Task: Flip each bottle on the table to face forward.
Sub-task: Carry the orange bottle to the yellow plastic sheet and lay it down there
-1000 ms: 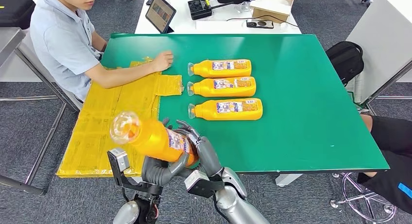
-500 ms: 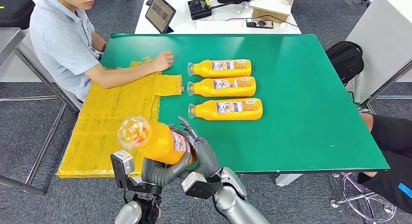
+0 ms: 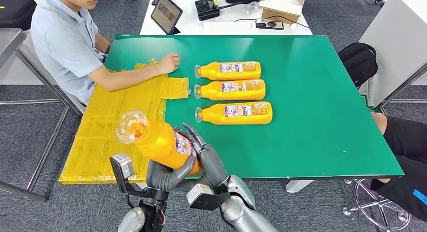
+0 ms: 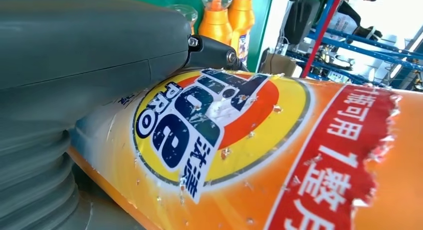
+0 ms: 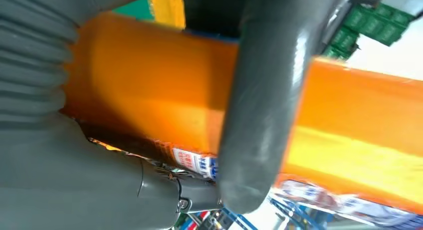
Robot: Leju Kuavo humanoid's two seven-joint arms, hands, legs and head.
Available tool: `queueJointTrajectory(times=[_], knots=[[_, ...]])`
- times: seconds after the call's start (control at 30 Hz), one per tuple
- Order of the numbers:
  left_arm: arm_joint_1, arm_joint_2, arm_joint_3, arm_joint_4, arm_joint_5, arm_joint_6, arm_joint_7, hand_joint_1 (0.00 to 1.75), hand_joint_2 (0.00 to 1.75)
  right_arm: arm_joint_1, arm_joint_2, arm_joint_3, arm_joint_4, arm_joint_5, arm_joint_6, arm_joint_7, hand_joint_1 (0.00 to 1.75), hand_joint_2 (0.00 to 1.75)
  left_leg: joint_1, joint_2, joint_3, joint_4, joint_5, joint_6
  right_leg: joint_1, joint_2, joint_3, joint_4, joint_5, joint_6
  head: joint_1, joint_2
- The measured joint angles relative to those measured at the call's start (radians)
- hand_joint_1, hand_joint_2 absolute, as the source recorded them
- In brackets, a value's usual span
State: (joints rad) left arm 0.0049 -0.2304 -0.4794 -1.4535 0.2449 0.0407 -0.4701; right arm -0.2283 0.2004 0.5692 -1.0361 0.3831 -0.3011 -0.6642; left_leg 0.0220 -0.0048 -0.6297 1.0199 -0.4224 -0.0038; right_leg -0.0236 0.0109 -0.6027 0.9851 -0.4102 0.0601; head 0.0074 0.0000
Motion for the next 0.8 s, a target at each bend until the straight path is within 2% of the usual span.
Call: queueJointTrajectory(times=[0.27, 0.4, 0.57, 0.7, 0.8], knots=[[-0.01, 0.0, 0.003, -0.004, 0.004, 0.003, 0.002, 1.75, 1.75, 0.017, -0.015, 0.021, -0.038, -0.021, -0.024, 0.0, 0.0, 0.0, 0.0, 0.0, 0.0, 0.0, 0.0, 0.0, 0.0, 0.0, 0.0, 0.0, 0.0, 0.0, 0.0, 0.0], [-0.015, 0.0, 0.015, -0.002, -0.021, 0.052, 0.015, 1.75, 1.75, 0.031, -0.034, 0.059, -0.111, -0.075, -0.089, -0.001, 0.0, 0.0, 0.0, 0.0, 0.0, 0.0, 0.0, 0.0, 0.0, 0.0, 0.0, 0.0, 0.0, 0.0, 0.0, 0.0], [-0.034, 0.006, 0.071, 0.021, -0.068, 0.107, 0.012, 1.75, 1.75, 0.037, -0.057, 0.092, -0.216, -0.12, -0.177, -0.001, 0.0, 0.0, 0.0, 0.0, 0.0, 0.0, 0.0, 0.0, 0.0, 0.0, 0.0, 0.0, 0.0, 0.0, 0.0, 0.0], [-0.052, 0.017, 0.112, 0.039, -0.175, 0.179, 0.01, 1.75, 1.75, 0.04, -0.073, 0.098, -0.278, -0.144, -0.225, -0.001, 0.0, 0.0, 0.0, 0.0, 0.0, 0.0, 0.0, 0.0, 0.0, 0.0, 0.0, 0.0, 0.0, 0.0, 0.0, 0.0], [-0.078, 0.03, 0.138, 0.073, -0.366, 0.301, 0.03, 1.75, 1.75, 0.042, -0.083, 0.099, -0.319, -0.149, -0.256, -0.001, 0.0, 0.0, 0.0, 0.0, 0.0, 0.0, 0.0, 0.0, 0.0, 0.0, 0.0, 0.0, 0.0, 0.0, 0.0, 0.0]])
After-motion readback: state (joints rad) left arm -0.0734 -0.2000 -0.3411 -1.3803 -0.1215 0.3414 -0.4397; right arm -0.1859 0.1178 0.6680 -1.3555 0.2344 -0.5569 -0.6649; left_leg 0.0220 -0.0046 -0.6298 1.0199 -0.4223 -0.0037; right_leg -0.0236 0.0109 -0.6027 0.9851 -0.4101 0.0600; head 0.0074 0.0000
